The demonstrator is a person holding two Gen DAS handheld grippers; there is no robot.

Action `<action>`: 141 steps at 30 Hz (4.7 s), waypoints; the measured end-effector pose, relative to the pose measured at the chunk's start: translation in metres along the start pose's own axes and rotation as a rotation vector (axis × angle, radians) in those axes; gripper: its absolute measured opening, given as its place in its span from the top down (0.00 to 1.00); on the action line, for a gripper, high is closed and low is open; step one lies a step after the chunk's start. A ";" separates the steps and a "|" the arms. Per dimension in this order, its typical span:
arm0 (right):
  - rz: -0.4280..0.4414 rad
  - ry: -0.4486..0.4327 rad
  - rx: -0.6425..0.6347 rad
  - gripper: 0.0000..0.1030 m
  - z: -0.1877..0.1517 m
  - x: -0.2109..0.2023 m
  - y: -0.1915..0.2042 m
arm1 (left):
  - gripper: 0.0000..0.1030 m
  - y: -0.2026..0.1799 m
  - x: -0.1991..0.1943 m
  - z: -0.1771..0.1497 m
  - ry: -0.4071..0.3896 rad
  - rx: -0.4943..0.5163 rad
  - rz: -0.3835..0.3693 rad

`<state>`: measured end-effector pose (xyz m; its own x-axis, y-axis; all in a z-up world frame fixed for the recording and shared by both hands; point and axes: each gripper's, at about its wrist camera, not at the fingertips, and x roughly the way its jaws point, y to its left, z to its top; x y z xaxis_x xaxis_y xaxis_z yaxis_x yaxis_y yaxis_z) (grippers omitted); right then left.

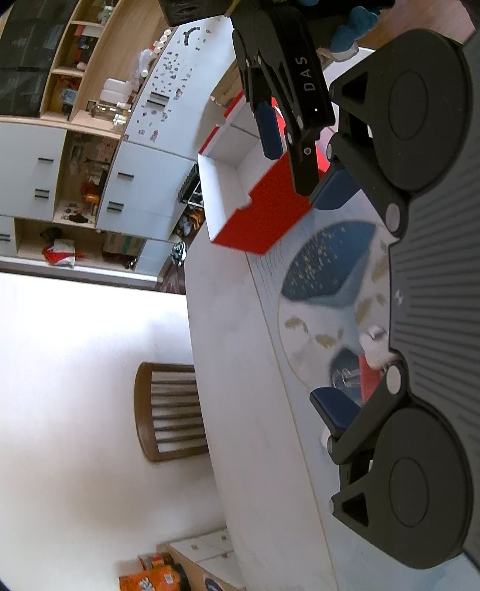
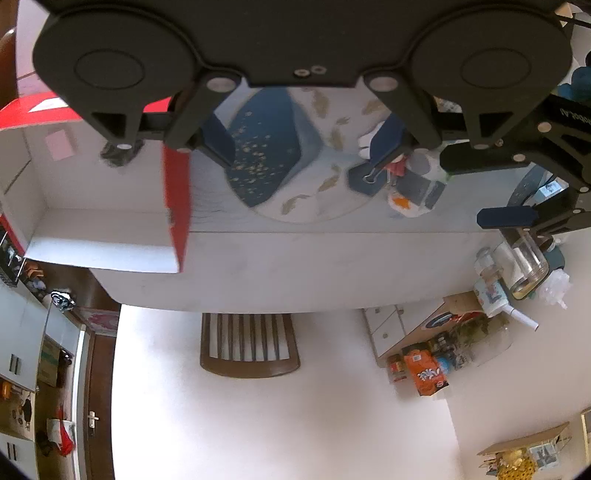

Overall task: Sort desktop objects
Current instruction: 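Move both tools back over the table toward the remaining items, then grasp the yellow potato toy with the left tool while the right tool grasps the white tooth plush, then carry the yellow toy and white tooth plush with both tools over the red box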

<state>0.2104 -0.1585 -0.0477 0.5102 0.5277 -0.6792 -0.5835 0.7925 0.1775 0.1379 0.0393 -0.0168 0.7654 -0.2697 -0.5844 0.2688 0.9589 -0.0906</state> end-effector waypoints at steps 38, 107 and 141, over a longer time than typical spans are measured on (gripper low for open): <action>-0.015 0.134 -0.104 0.22 -0.022 0.113 0.085 | 0.01 0.023 0.024 -0.106 0.113 0.178 -0.049; -0.024 0.140 -0.086 0.52 -0.017 0.091 0.055 | 0.38 -0.009 0.039 -0.091 0.109 0.170 -0.064; -0.161 -0.024 0.026 0.51 0.004 -0.034 -0.064 | 0.38 -0.117 0.051 0.019 -0.012 0.201 -0.110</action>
<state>0.2329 -0.2257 -0.0326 0.6109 0.4000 -0.6833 -0.4764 0.8750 0.0863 0.1569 -0.0881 -0.0204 0.7315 -0.3742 -0.5700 0.4615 0.8871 0.0101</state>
